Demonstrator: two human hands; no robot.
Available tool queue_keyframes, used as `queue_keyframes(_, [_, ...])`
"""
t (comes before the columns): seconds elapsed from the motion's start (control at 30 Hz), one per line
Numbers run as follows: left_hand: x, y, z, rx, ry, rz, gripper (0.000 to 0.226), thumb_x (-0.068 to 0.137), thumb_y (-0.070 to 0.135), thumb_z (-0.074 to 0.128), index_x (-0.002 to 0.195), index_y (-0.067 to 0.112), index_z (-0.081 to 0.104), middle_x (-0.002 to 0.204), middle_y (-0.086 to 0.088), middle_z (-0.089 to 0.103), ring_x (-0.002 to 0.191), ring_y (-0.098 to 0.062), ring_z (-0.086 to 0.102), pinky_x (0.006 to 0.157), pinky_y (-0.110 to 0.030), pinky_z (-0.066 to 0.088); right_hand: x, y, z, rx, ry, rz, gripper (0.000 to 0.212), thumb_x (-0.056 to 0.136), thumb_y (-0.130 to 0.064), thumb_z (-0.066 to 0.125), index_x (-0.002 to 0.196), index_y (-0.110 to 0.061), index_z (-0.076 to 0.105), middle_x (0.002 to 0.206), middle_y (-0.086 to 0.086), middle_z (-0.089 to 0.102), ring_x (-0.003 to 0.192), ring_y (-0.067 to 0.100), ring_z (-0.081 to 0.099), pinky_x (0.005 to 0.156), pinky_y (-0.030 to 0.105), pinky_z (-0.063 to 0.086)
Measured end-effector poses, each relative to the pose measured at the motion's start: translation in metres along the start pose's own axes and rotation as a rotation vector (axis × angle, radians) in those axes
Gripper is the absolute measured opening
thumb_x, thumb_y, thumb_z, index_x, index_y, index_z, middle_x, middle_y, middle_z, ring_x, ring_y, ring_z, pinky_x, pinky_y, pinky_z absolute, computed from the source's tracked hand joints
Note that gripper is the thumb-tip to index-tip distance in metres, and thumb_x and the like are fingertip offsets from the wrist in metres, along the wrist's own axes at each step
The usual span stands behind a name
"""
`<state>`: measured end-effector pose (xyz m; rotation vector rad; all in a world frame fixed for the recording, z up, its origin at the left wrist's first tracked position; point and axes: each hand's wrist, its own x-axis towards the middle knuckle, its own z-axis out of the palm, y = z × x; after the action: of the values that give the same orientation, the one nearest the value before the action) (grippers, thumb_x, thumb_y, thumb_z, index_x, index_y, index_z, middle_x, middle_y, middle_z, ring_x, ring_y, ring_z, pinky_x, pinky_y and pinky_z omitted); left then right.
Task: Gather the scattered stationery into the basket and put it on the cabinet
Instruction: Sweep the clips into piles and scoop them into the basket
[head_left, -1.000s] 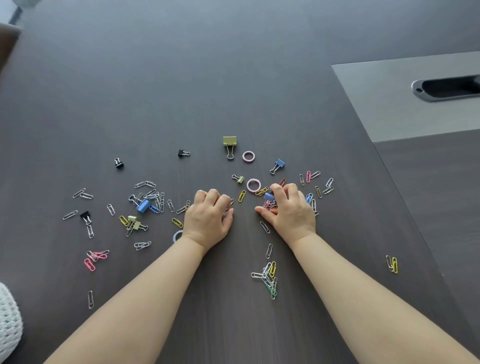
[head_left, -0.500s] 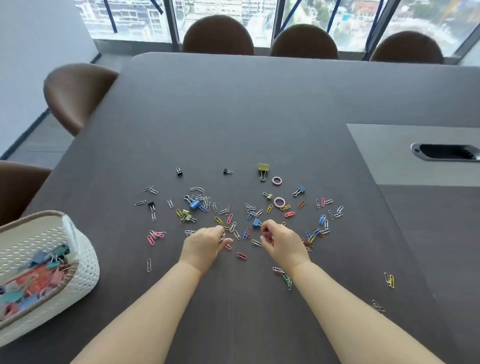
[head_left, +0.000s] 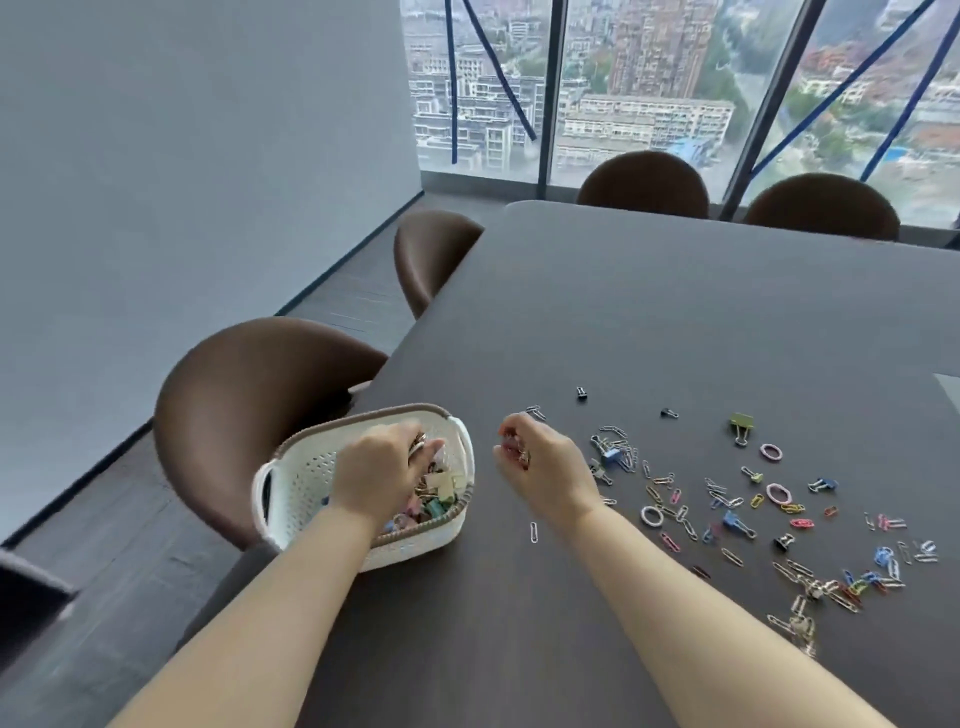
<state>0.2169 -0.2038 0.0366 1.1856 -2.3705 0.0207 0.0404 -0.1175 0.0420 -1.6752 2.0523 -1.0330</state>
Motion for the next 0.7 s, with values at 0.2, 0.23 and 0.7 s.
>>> queue_keyframes(0.2, [-0.013, -0.064, -0.009, 0.031, -0.145, -0.035, 0.045, 0.090, 0.051, 0.041, 0.093, 0.009, 0.058, 0.090, -0.005, 0.061, 0.089, -0.024, 0.055, 0.070, -0.033, 0.043, 0.019, -0.053, 0.059, 0.010, -0.046, -0.072, 0.017, 0.090, -0.024, 0.055, 0.103, -0.014, 0.056, 0.097, 0.004, 0.066, 0.084, 0.027, 0.060, 0.072, 0.032, 0.046])
queue_keyframes(0.23, [-0.013, -0.070, -0.006, 0.042, -0.216, -0.044, 0.043, 0.090, 0.051, 0.043, 0.102, 0.011, 0.054, 0.100, -0.002, 0.057, 0.098, -0.021, 0.049, 0.080, -0.031, 0.041, 0.021, -0.056, 0.066, 0.003, -0.053, -0.066, 0.017, 0.090, -0.026, 0.055, 0.103, -0.015, 0.056, 0.098, 0.004, 0.066, 0.086, 0.026, 0.059, 0.071, 0.031, 0.045])
queue_keyframes(0.7, [-0.016, -0.102, -0.005, -0.003, -0.374, 0.070, 0.030, 0.084, 0.036, 0.062, 0.112, 0.025, 0.059, 0.118, 0.008, 0.054, 0.115, -0.013, 0.044, 0.098, -0.028, 0.032, 0.043, -0.060, 0.102, -0.267, -0.207, -0.015, 0.029, 0.093, -0.032, 0.048, 0.120, -0.028, 0.058, 0.127, -0.001, 0.055, 0.117, 0.022, 0.046, 0.102, 0.035, 0.036])
